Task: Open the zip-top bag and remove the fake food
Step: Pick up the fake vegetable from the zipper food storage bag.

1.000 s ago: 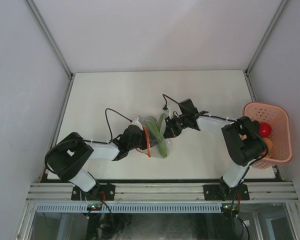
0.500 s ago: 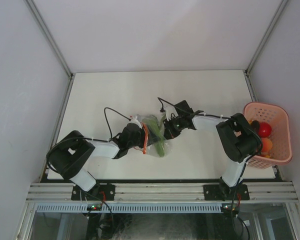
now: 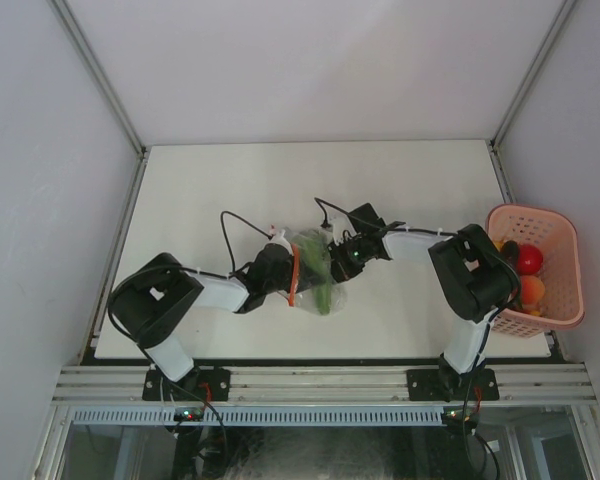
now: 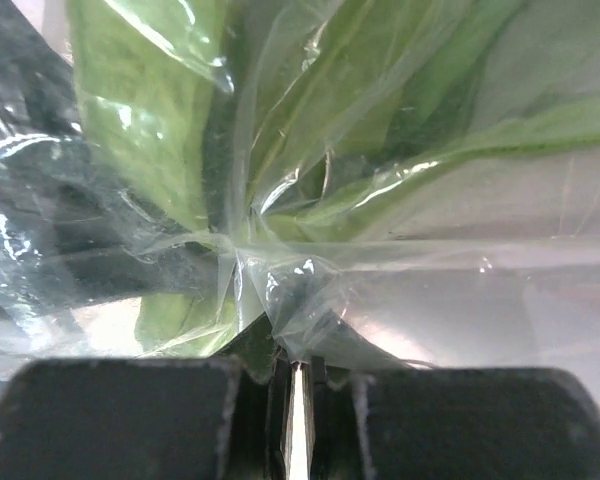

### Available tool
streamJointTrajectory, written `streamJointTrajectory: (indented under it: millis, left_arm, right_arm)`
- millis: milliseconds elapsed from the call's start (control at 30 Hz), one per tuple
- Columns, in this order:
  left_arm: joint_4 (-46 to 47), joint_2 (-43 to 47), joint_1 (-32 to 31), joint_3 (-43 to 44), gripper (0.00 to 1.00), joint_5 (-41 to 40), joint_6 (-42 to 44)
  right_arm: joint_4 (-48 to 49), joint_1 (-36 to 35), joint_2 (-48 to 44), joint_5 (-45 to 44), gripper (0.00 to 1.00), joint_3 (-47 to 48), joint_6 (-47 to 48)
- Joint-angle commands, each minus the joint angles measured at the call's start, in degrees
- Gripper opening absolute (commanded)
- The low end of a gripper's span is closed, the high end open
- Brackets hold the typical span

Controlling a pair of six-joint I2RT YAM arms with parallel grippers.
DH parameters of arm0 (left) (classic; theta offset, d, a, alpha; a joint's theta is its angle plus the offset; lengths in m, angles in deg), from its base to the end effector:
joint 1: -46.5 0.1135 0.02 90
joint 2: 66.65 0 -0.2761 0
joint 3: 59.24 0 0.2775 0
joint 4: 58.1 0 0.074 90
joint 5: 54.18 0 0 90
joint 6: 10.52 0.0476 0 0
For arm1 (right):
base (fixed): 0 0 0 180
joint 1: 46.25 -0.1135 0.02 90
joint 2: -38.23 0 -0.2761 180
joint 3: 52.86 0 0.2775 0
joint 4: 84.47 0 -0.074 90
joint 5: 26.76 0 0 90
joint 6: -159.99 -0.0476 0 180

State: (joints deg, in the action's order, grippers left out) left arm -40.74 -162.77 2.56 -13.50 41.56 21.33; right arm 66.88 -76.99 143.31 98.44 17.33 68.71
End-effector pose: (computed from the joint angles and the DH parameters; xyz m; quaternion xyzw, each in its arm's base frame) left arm 0.2330 -0.2311 0.1081 -0.0849 0.8740 -0.3981 0.2653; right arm 0.3038 0.2126 0.1203 -0.3029 0.8798 0.3431 0.1285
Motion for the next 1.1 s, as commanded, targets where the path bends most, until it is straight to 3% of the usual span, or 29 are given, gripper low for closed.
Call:
streamJointTrajectory:
  millis: [0, 300, 733, 933, 1067]
  left_arm:
    - [0.96, 2.14, 0.41, 1.32, 0.03, 1.08, 2.63]
    - [-1.98, 18.5, 7.61, -4.52, 0.0, 8.92, 6.09]
    - [-6.19, 23.42, 10.36, -5.17, 0.0, 28.43, 9.37]
    - [-17.9, 29.09, 10.41, -2.38, 0.0, 26.8, 16.88]
    - [-14.71, 30.33, 10.91, -2.75, 0.0, 25.76, 14.23]
  right_arm:
    - [0.1, 0.31, -0.63, 0.84, 0.0, 1.61, -0.95]
    - [0.32, 0.19, -8.22, -12.8, 0.0, 1.26, 6.58]
    - [15.31, -3.42, -28.52, -22.42, 0.0, -9.06, 24.27]
    - [18.55, -0.8, -33.83, -23.87, 0.0, -11.91, 28.84]
    - [18.85, -0.14, -36.08, -25.62, 0.0, -12.91, 31.52]
